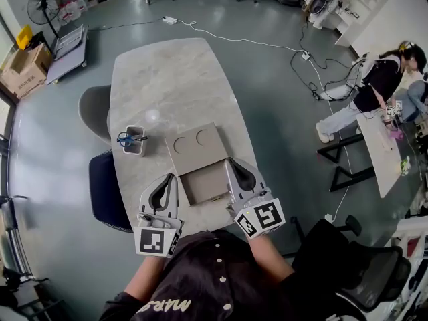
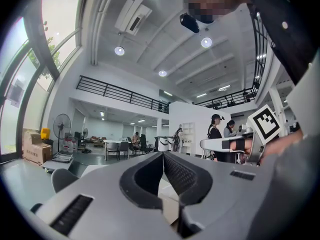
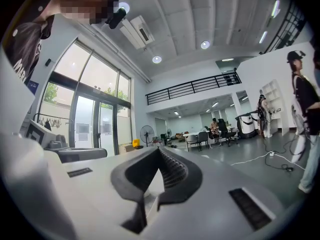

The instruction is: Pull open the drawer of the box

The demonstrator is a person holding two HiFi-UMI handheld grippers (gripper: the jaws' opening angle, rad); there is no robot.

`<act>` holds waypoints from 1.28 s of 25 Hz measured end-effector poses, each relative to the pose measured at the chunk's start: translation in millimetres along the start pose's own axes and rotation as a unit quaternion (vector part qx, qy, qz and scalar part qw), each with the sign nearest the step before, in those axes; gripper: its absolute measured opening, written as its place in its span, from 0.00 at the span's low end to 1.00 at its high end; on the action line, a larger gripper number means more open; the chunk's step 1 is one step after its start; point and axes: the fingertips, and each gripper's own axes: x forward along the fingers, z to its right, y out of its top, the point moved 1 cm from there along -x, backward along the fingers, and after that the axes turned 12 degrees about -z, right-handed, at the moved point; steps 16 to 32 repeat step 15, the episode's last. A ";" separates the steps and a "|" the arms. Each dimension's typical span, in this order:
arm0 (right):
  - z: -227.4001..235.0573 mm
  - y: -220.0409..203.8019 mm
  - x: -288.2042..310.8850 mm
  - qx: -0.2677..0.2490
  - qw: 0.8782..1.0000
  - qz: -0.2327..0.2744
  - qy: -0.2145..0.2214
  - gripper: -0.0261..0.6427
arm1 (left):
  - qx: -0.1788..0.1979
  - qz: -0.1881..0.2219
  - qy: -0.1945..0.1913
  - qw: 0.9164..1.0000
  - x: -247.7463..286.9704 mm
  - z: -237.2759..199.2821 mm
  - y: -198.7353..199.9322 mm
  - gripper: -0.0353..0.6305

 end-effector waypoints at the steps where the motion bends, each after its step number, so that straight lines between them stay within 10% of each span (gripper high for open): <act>1: 0.3 -1.1 1.2 0.004 1.000 -0.002 0.000 0.03 | 0.000 0.000 0.000 1.000 0.5 -0.6 -0.4 0.08; 32: 1.2 -1.4 5.0 0.005 1.000 -0.005 0.004 0.03 | -0.001 0.000 0.002 1.000 3.0 -1.7 -0.2 0.08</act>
